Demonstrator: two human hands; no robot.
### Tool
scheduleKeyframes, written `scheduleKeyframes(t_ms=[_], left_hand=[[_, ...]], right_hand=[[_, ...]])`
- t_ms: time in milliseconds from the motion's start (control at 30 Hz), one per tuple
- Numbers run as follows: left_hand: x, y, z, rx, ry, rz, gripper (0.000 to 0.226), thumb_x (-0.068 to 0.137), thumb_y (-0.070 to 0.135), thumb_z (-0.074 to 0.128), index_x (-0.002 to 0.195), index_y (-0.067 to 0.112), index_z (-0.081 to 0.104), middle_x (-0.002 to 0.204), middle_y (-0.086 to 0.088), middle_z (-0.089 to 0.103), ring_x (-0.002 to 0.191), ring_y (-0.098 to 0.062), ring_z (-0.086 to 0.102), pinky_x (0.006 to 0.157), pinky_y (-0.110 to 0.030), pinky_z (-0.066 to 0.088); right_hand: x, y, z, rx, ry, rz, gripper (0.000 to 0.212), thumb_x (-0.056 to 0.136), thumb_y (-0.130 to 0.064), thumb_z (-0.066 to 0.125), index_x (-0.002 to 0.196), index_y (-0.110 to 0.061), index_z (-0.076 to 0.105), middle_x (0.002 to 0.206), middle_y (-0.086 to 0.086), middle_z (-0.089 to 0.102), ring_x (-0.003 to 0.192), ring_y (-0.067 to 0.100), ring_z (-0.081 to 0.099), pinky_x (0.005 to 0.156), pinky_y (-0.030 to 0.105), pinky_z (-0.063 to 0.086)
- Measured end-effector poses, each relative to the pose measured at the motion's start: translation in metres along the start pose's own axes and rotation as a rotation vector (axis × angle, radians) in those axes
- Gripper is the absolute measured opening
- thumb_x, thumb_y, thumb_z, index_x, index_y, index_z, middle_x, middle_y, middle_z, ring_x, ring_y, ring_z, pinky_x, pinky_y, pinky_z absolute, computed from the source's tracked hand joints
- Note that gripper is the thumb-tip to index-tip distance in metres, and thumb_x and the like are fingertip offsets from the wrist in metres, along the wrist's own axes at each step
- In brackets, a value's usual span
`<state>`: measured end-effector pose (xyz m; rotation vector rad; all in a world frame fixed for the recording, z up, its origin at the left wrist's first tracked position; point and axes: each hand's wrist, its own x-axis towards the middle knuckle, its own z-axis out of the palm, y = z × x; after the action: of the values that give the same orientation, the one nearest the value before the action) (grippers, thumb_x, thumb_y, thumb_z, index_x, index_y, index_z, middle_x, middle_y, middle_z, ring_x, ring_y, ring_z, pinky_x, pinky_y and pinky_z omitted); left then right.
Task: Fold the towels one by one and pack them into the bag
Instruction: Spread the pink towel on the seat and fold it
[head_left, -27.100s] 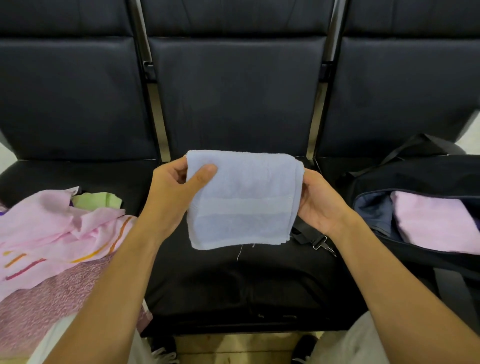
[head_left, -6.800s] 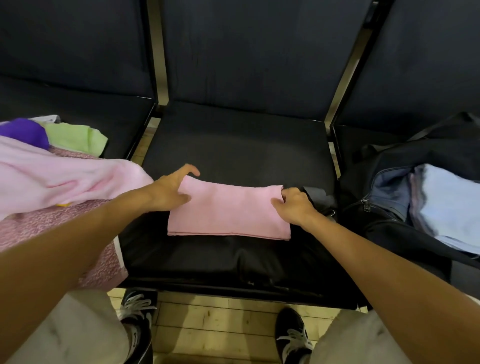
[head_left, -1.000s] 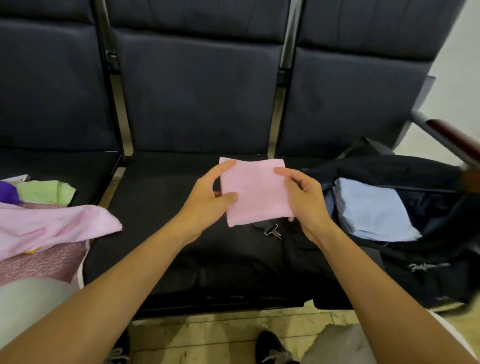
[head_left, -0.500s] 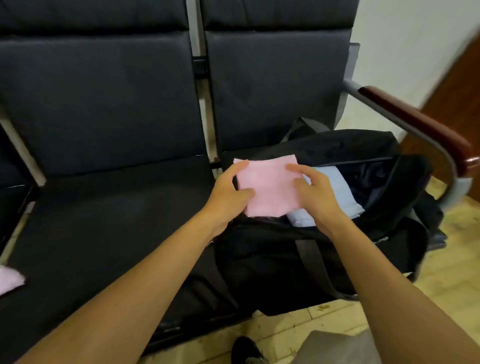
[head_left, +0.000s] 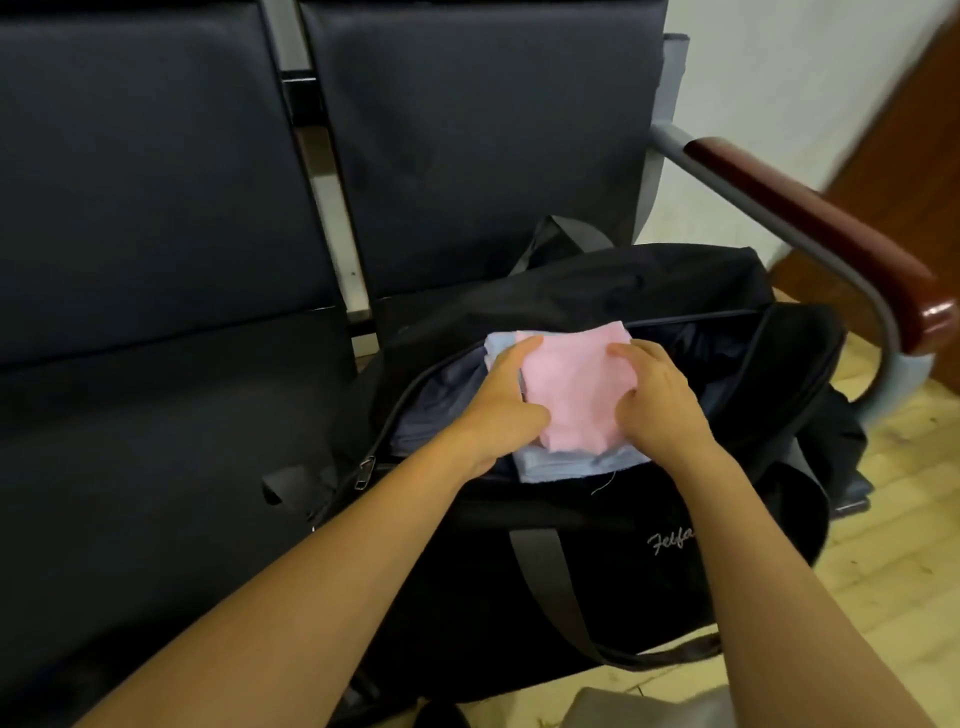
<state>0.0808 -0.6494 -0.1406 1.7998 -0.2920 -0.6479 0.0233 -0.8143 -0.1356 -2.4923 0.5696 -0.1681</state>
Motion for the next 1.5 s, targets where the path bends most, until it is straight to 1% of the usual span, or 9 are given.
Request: scheduleKeyframes(t_ms=[133,300,533,767,900,1000,1100,1267,1500], left_hand=[[0.01,0.0,0.009,0.121,-0.019,-0.028,0.088,0.083,-0.009,0.051,0.152,0.035,0.018,0.146,-0.002,0.034,0.114,-0.02,0.048,0.058,-0.011,0.045],[0.02,-0.008,0.018,0.407,-0.018,0.002,0.086,0.085,-0.007,0.056,0.155,0.019,0.013,0.16,0.005,0.0,0.143,-0.015,0.02,0.079,-0.005,0.028],[0.019,-0.012,0.026,0.651,0.021,0.042,0.092,0.087,0.033,0.071,0.154,0.014,0.011,0.155,-0.001,-0.002,0.136,-0.025,0.027,0.107,-0.036,0.036],[0.022,-0.011,0.027,0.667,0.03,-0.007,0.099,0.084,0.025,0.074,0.155,0.018,0.005,0.156,0.0,-0.007,0.136,-0.026,0.026,0.107,-0.037,0.038],[0.023,-0.011,0.025,0.606,0.015,-0.021,0.088,0.088,0.014,0.068,0.155,0.019,0.01,0.159,-0.001,0.0,0.141,-0.026,0.022,0.111,-0.039,0.035],[0.029,-0.009,0.022,0.369,0.155,0.011,0.062,0.086,0.01,0.065,0.143,0.019,0.041,0.145,-0.006,0.035,0.13,-0.026,0.039,0.104,-0.035,0.041],[0.036,-0.007,0.021,0.153,0.306,0.001,0.044,0.085,0.001,0.061,0.125,0.018,0.055,0.119,-0.005,0.052,0.097,-0.02,0.054,0.077,-0.024,0.046],[0.034,-0.008,0.019,0.129,0.255,0.026,0.062,0.082,-0.003,0.059,0.132,0.029,0.042,0.106,0.0,0.051,0.096,-0.025,0.059,0.076,-0.032,0.054],[0.027,-0.005,0.001,0.292,0.298,0.123,0.037,0.09,0.003,0.055,0.123,0.018,0.049,0.123,-0.001,0.035,0.082,-0.003,0.047,0.059,-0.004,0.039]], right_hand=[[0.008,0.008,0.005,-0.137,-0.042,0.042,0.069,0.086,0.009,0.039,0.15,-0.018,0.037,0.154,-0.008,0.029,0.126,0.03,0.046,0.088,0.042,0.044],[0.016,0.018,0.014,-0.283,-0.131,0.02,0.07,0.088,0.007,0.042,0.151,-0.02,0.03,0.153,-0.003,0.026,0.125,0.033,0.039,0.088,0.046,0.046],[0.02,0.017,0.024,-0.439,-0.109,0.149,0.071,0.093,-0.006,0.048,0.153,-0.031,0.019,0.145,0.009,0.026,0.125,0.032,0.039,0.09,0.04,0.047],[0.016,0.013,0.026,-0.53,-0.106,0.191,0.076,0.091,-0.008,0.05,0.152,-0.031,0.011,0.144,0.012,0.026,0.131,0.033,0.035,0.104,0.045,0.041],[0.015,0.01,0.023,-0.468,-0.068,0.175,0.066,0.09,-0.003,0.049,0.148,-0.024,0.025,0.141,0.012,0.034,0.128,0.035,0.039,0.103,0.045,0.04],[0.016,0.012,0.02,-0.271,0.021,0.176,0.046,0.09,0.0,0.048,0.134,-0.015,0.047,0.135,0.012,0.046,0.125,0.035,0.042,0.103,0.046,0.036],[0.02,0.015,0.017,-0.155,0.083,0.172,0.035,0.092,-0.001,0.05,0.125,-0.014,0.055,0.13,0.011,0.054,0.123,0.034,0.043,0.098,0.043,0.037],[0.019,0.006,0.019,-0.057,0.151,0.115,0.048,0.083,0.012,0.048,0.124,-0.011,0.049,0.135,0.012,0.04,0.121,0.031,0.039,0.078,0.033,0.038],[0.019,-0.028,0.035,-0.012,0.089,-0.075,0.034,0.09,0.001,0.051,0.122,-0.008,0.053,0.126,0.013,0.049,0.108,0.032,0.053,0.08,0.04,0.048]])
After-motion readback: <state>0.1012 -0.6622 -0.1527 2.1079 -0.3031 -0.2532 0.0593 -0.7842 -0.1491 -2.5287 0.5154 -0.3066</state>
